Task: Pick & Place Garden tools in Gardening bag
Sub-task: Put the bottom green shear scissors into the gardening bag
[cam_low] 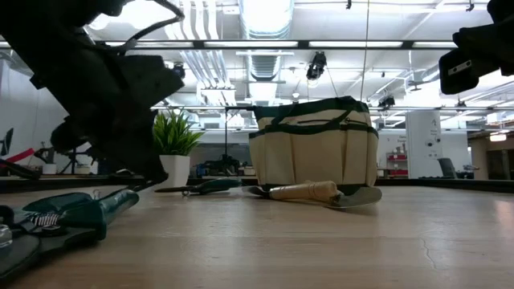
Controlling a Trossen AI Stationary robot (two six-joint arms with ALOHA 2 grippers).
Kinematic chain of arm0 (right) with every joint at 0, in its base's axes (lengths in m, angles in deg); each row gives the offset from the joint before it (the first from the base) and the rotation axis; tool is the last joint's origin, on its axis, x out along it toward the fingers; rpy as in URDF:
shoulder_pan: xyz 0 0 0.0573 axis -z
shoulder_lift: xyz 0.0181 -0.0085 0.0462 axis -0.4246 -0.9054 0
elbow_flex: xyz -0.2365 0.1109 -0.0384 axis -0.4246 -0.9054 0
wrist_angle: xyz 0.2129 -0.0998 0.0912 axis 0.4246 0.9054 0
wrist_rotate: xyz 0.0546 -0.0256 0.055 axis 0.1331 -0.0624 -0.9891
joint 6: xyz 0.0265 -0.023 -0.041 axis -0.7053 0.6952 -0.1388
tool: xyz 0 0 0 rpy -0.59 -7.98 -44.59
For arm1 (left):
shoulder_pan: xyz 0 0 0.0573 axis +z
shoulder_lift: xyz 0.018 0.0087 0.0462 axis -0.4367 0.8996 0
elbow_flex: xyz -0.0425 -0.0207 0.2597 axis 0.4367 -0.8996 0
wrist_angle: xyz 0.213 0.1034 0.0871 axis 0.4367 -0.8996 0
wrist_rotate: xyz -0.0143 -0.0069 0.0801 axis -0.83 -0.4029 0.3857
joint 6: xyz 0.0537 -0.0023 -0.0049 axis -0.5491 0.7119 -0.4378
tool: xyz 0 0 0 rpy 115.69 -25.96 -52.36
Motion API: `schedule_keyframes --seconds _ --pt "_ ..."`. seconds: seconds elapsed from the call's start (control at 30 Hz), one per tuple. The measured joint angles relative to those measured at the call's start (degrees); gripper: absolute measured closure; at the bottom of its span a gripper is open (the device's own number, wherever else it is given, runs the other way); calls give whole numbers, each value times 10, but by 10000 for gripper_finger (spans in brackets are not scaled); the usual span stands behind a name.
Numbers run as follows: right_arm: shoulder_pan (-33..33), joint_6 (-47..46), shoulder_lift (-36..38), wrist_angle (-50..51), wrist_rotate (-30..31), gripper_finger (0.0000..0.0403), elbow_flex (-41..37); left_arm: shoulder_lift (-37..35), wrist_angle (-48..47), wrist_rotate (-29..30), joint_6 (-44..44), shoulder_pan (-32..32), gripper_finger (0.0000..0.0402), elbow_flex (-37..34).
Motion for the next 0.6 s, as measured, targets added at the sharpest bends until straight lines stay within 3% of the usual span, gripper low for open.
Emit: schedule_keyframes --seconds 0.4,0.6 --pt "0 0 0 0 0 394 0 -3 14 75 -23 -11 401 1" --pt "0 0 0 0 0 394 0 -3 18 100 -77 -14 401 30"
